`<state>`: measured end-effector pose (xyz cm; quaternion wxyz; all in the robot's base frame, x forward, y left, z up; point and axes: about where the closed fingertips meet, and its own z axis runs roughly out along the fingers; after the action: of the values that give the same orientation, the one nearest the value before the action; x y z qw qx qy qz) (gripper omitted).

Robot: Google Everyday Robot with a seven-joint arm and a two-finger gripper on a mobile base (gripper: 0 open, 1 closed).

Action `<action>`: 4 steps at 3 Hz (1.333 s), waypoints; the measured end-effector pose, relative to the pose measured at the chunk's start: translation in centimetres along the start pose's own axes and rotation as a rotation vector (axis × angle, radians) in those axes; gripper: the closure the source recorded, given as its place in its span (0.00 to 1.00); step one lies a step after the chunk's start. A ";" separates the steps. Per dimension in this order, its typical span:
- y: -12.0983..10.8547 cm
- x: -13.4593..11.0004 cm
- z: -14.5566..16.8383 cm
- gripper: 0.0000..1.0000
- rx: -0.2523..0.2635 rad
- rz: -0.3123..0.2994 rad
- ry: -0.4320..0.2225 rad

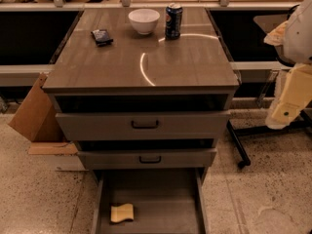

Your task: Pick sponge from bottom drawer and place on counter

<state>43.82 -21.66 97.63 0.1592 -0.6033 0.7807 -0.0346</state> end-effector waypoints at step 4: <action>3.7 -2.4 4.8 0.00 -0.084 -0.147 -0.053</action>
Offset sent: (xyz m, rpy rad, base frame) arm -0.0102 0.0374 -0.0532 0.0464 0.0799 0.1930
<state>42.33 -17.68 92.73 0.1514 -0.6659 0.7305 0.0028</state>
